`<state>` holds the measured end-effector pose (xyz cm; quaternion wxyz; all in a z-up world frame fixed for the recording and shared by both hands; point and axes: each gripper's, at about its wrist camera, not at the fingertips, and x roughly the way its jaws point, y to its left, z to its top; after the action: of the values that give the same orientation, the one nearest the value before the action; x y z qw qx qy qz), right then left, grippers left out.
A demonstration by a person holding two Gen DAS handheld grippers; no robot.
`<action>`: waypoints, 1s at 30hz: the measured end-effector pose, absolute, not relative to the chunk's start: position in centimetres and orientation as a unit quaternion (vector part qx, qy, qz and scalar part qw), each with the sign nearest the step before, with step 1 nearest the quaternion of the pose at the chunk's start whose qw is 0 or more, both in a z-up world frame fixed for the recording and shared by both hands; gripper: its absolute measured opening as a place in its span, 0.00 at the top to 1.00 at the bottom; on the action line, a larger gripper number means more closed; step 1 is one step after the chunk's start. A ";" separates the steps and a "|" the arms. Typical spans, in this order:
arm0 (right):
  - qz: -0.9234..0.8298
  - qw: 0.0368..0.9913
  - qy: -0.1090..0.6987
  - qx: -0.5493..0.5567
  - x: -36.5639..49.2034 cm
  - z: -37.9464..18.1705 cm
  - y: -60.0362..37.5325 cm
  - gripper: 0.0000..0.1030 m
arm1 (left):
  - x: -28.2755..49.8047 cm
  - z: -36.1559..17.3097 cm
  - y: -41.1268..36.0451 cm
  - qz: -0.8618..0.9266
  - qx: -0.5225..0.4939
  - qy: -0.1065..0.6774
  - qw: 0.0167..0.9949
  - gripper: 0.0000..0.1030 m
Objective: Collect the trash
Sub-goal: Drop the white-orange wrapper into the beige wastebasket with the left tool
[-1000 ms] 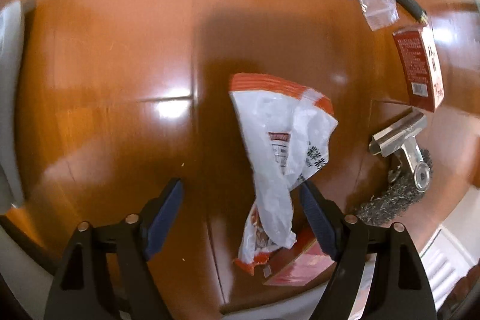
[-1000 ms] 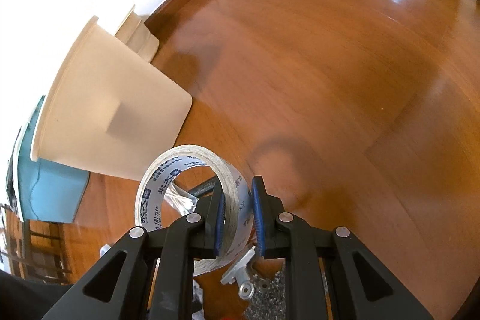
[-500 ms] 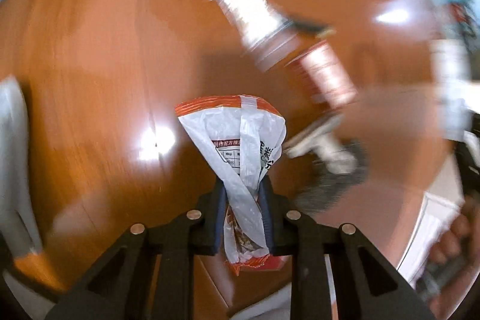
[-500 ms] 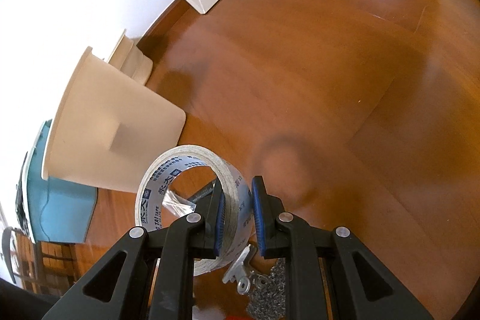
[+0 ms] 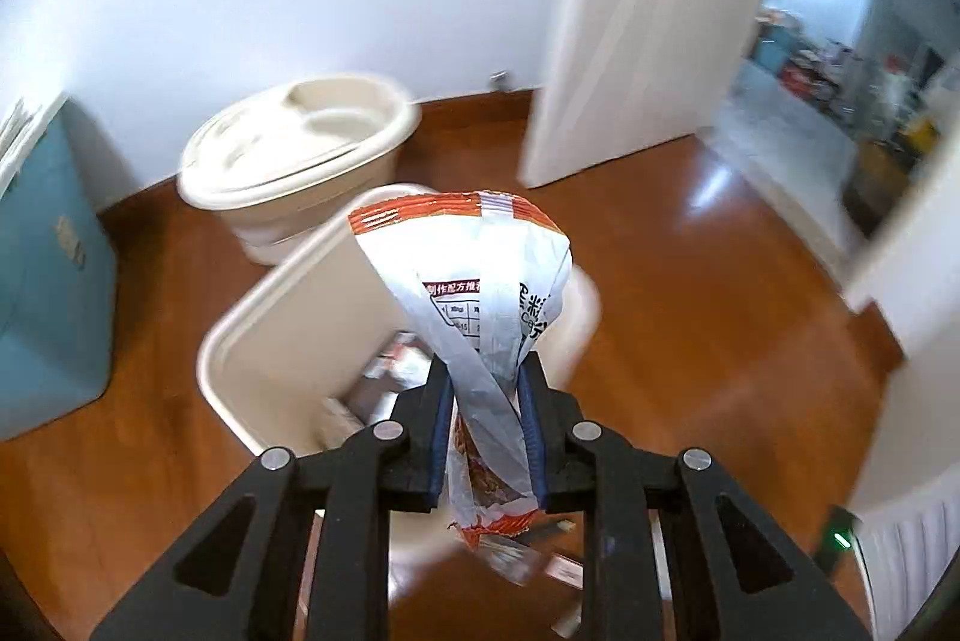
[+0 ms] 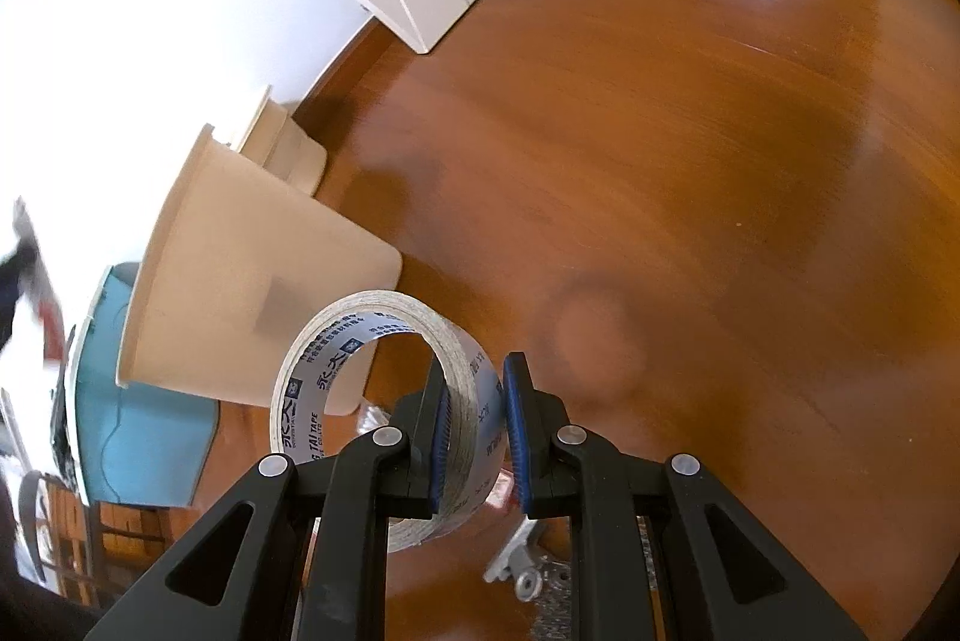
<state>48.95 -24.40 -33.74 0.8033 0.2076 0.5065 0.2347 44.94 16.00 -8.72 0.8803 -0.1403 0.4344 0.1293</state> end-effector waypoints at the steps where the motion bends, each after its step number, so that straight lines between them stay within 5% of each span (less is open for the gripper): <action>1: 0.237 0.803 0.506 0.207 48.9 -33.7 -24.3 0.83 | 45.4 -9.6 16.6 0.143 -0.141 0.447 0.872 0.80; 10: 0.234 0.804 0.508 0.203 48.9 -33.8 -23.7 0.83 | 44.9 -14.6 18.8 0.176 -0.135 0.479 0.849 0.77; 13: 0.236 0.805 0.506 0.199 49.0 -33.4 -23.2 0.83 | 45.3 -16.1 18.7 0.190 -0.142 0.492 0.838 0.55; 15: 0.241 0.808 0.500 0.197 49.0 -32.9 -22.8 0.83 | 44.6 -15.5 19.0 0.200 -0.142 0.472 0.847 0.26; 24: 0.268 0.822 0.467 0.184 50.0 -29.6 -20.0 0.83 | 37.4 -12.4 16.7 0.213 -0.153 0.402 0.877 0.25; 30: 0.311 0.840 0.415 0.161 52.4 -23.9 -15.9 0.83 | 29.7 -18.3 9.4 0.161 -0.124 0.475 0.856 0.25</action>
<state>52.44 -15.89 -23.91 0.8395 0.1605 0.4153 0.3113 29.68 9.41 -18.26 0.8563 -0.1236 0.4750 0.1609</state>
